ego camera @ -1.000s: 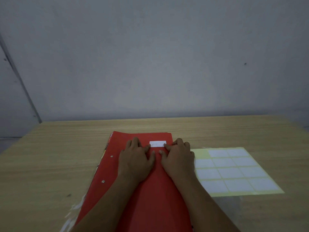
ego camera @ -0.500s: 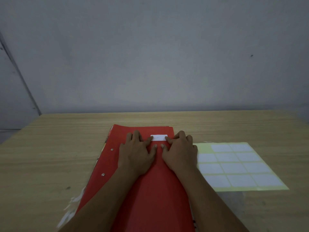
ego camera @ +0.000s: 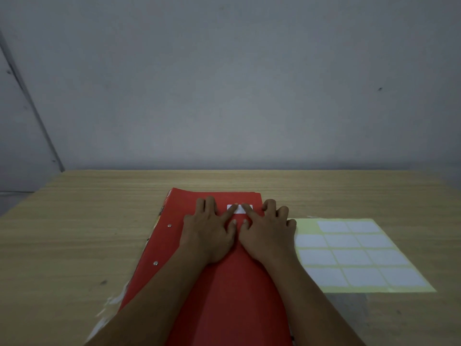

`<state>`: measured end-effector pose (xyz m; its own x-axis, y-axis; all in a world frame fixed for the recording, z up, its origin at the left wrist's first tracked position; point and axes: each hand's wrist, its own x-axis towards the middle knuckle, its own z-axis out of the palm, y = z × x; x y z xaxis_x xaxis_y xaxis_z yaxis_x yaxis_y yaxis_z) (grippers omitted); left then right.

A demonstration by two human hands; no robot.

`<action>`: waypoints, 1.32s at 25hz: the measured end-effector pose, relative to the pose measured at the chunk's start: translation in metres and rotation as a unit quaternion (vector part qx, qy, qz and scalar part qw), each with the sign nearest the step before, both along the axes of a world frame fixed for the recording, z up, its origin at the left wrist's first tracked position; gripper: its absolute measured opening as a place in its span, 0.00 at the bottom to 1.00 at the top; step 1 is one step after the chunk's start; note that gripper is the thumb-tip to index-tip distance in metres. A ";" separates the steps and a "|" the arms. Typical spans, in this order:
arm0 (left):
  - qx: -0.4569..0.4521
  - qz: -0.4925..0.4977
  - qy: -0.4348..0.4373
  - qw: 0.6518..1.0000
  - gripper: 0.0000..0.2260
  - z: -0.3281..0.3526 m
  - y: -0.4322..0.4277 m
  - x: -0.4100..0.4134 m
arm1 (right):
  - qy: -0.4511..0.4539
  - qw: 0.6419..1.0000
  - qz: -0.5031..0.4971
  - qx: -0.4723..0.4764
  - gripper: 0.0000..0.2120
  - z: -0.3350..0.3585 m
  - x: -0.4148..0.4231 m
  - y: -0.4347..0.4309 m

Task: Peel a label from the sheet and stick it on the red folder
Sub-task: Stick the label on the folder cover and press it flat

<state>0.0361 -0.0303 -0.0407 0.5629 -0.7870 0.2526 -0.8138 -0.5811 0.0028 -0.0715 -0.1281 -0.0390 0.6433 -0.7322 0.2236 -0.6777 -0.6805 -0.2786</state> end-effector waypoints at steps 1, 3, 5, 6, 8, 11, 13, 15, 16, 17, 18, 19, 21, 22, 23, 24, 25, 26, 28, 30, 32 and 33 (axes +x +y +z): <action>0.002 -0.003 -0.002 1.000 0.24 0.000 0.000 0.000 | 0.001 1.000 0.004 -0.001 0.24 0.000 0.000 0.001; -0.002 -0.002 -0.001 1.000 0.24 -0.001 0.000 -0.001 | 0.000 1.000 0.007 -0.008 0.24 -0.001 0.000 0.002; -0.022 0.018 0.013 1.000 0.25 -0.002 0.001 -0.003 | -0.012 1.000 -0.003 -0.023 0.25 -0.003 -0.001 0.003; -0.033 0.032 0.020 0.999 0.25 -0.002 0.001 -0.005 | -0.024 0.999 -0.010 -0.027 0.26 -0.003 -0.001 0.003; -0.044 0.050 0.026 0.997 0.27 -0.001 0.001 -0.006 | -0.045 0.999 -0.017 -0.023 0.26 -0.002 -0.001 0.003; -0.037 0.050 0.026 0.998 0.28 0.000 0.000 -0.005 | -0.055 0.998 -0.012 -0.007 0.26 -0.001 -0.003 0.002; -0.020 0.049 0.037 0.998 0.28 0.001 0.000 -0.007 | -0.051 0.999 -0.006 0.007 0.25 -0.001 -0.003 0.000; 0.005 0.045 0.045 0.998 0.28 0.006 0.002 -0.010 | -0.048 0.997 0.006 0.054 0.25 0.004 -0.005 -0.005; 0.014 0.041 0.056 0.997 0.28 0.009 0.002 -0.009 | -0.059 0.994 0.013 0.094 0.24 0.008 -0.006 -0.009; 0.018 0.037 0.074 0.996 0.27 0.013 0.001 -0.006 | -0.084 0.987 0.017 0.139 0.22 0.013 -0.008 -0.013; 0.011 0.034 0.100 0.994 0.26 0.017 0.002 -0.004 | -0.126 0.976 0.019 0.174 0.19 0.019 -0.011 -0.017; -0.010 0.028 0.132 0.991 0.23 0.022 0.004 -0.001 | -0.171 0.966 0.013 0.196 0.14 0.025 -0.017 -0.019; -0.073 0.015 0.186 0.980 0.19 0.030 0.009 -0.001 | -0.212 0.959 -0.023 0.188 0.04 0.035 -0.028 -0.018; -0.097 0.012 0.195 0.976 0.17 0.033 0.014 -0.003 | -0.205 0.962 -0.037 0.179 0.02 0.041 -0.033 -0.015; -0.113 0.011 0.193 0.975 0.16 0.035 0.019 -0.006 | -0.182 0.966 -0.044 0.176 0.04 0.045 -0.037 -0.009; -0.124 0.013 0.184 0.975 0.15 0.035 0.024 -0.009 | -0.147 0.972 -0.044 0.176 0.07 0.049 -0.039 -0.003; -0.134 0.016 0.173 0.976 0.14 0.034 0.030 -0.013 | -0.110 0.977 -0.043 0.176 0.11 0.050 -0.041 0.004; -0.143 0.020 0.161 0.976 0.14 0.033 0.037 -0.016 | -0.084 0.980 -0.041 0.176 0.14 0.049 -0.043 0.010; -0.160 0.024 0.140 0.977 0.13 0.029 0.049 -0.021 | -0.061 0.982 -0.039 0.176 0.17 0.042 -0.048 0.022; -0.170 0.033 0.124 0.977 0.12 0.027 0.059 -0.023 | -0.053 0.984 -0.046 0.166 0.20 0.037 -0.054 0.030; -0.171 0.061 0.099 0.978 0.12 0.028 0.067 -0.023 | -0.040 0.985 -0.062 0.158 0.24 0.036 -0.058 0.036; -0.168 0.082 0.083 0.979 0.12 0.029 0.071 -0.023 | -0.034 0.984 -0.073 0.159 0.27 0.037 -0.060 0.040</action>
<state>0.0133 0.0411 -0.0115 0.7296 -0.5712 0.3760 -0.6820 -0.6478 0.3393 -0.1314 -0.0885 -0.0020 0.5177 -0.8555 0.0065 -0.7345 -0.4484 -0.5093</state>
